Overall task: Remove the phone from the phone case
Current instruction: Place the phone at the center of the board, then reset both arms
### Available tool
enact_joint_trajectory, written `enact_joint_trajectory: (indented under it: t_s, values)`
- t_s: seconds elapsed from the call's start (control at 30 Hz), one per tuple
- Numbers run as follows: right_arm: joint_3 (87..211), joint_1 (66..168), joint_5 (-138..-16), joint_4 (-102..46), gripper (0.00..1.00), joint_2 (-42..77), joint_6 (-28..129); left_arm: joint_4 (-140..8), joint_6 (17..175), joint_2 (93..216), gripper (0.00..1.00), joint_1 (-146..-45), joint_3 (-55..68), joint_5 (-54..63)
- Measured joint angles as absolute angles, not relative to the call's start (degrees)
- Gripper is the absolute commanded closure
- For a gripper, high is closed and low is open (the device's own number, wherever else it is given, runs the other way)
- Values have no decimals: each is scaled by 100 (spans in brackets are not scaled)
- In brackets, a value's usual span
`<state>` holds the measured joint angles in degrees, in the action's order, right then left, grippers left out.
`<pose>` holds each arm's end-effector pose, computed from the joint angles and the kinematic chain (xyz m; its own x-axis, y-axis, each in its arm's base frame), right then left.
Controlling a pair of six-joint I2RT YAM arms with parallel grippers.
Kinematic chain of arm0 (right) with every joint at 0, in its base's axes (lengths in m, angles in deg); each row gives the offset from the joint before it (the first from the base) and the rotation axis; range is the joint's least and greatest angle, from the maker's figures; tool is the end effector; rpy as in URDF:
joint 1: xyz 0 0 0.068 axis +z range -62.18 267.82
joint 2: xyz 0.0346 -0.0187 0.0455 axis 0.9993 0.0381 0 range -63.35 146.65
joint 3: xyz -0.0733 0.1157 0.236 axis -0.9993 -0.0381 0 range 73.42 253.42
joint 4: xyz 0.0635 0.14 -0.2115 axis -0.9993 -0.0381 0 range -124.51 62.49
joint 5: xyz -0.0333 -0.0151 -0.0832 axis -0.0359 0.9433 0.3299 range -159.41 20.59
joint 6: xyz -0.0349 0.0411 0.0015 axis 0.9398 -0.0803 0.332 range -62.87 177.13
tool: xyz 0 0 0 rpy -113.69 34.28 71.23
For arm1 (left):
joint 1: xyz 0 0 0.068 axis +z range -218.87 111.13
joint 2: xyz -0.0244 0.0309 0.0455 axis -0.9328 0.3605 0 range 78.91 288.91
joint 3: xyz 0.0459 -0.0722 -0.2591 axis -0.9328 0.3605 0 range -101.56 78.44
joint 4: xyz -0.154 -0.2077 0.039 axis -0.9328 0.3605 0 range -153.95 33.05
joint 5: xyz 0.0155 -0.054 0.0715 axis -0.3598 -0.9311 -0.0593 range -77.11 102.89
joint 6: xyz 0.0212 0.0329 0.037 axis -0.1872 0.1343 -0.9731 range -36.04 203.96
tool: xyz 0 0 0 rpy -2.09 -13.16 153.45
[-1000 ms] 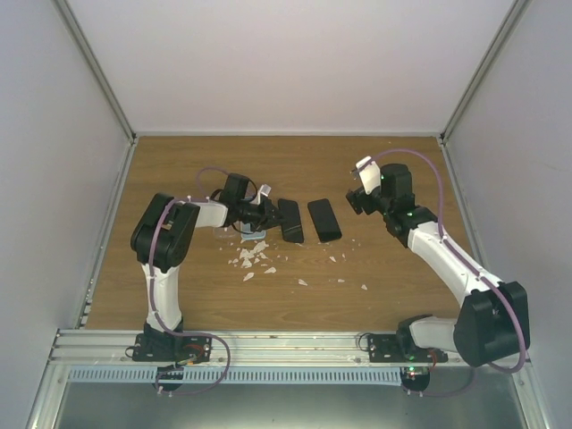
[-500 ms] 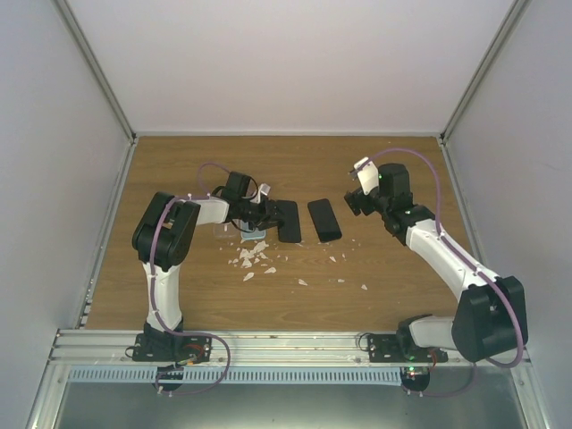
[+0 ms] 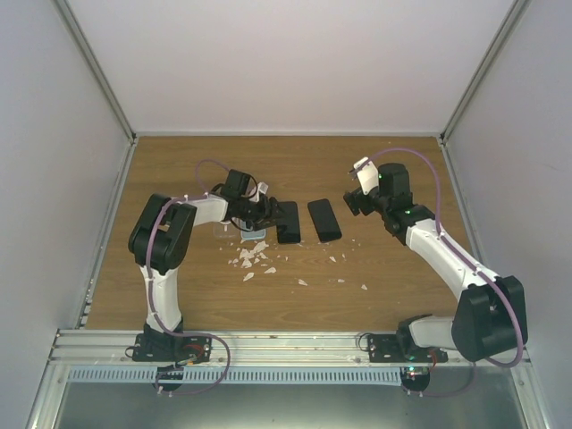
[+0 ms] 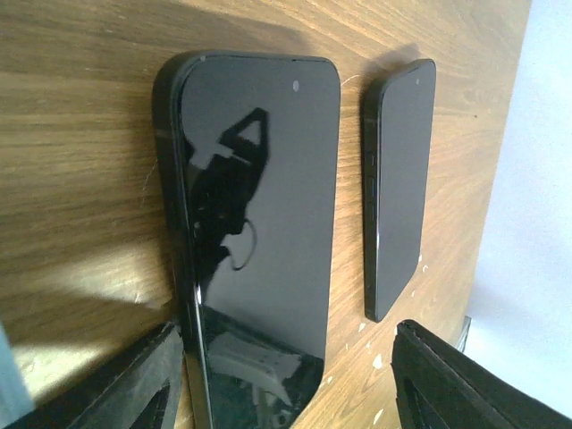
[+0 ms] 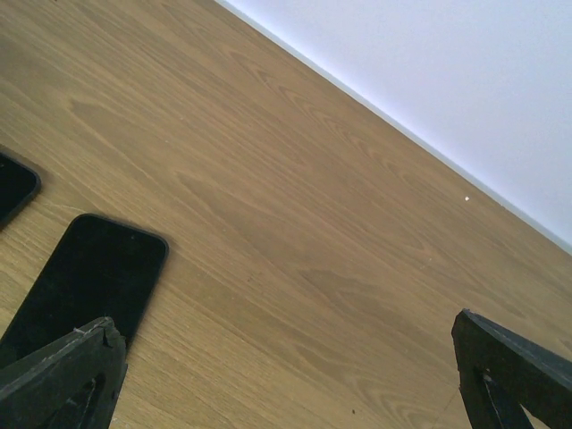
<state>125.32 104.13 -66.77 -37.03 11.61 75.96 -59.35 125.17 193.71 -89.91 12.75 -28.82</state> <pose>0.2814 0.0807 0.2687 -0.4107 -0.4560 -0.7896 -0.3970 0.8690 -0.2953 0.3612 -0.1644 0.1261 -0.9847 -0.1483 -0.0919 -0.0176 0.6085 -0.7934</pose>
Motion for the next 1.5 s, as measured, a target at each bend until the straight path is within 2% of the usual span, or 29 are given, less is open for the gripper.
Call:
enact_joint_trajectory:
  t_s: [0.3, 0.4, 0.47, 0.5, 0.7, 0.87, 1.13, 1.33, 1.5]
  values:
    - [12639, 10413, -6701, -3806, 0, 1167, 7559, -5489, 12241, 18726, 26, -9017, 1275, -2336]
    - [12755, 10413, -6719, -3860, 0, 1169, 7548, -5402, 12106, 18503, 18, -9017, 1269, -2259]
    - [12876, 10413, -6747, -3909, 0, 1176, 7548, -5308, 11955, 18359, 4, -9017, 1216, -2211]
    - [12943, 10413, -6778, -3922, 1, 1178, 7548, -5264, 11876, 18293, 2, -9017, 1164, -2179]
    - [13450, 10409, -6948, -4005, 0, 1268, 7518, -4787, 11127, 17821, 1, -9013, 652, -1982]
    - [14156, 10354, -7235, -4188, 1, 1434, 7380, -4147, 10292, 17732, 1, -8827, -629, -1997]
    - [15116, 9913, -8019, -4510, 1, 1856, 6823, -3500, 9354, 17489, 1, -7487, -1992, -2380]
    - [15383, 9082, -8784, -4708, 0, 2146, 6254, -3229, 8917, 17185, 1, -6392, -1966, -2504]
    - [15260, 8477, -9318, -4704, 1, 2205, 5959, -3303, 8615, 16768, 1, -5509, -1092, -2572]
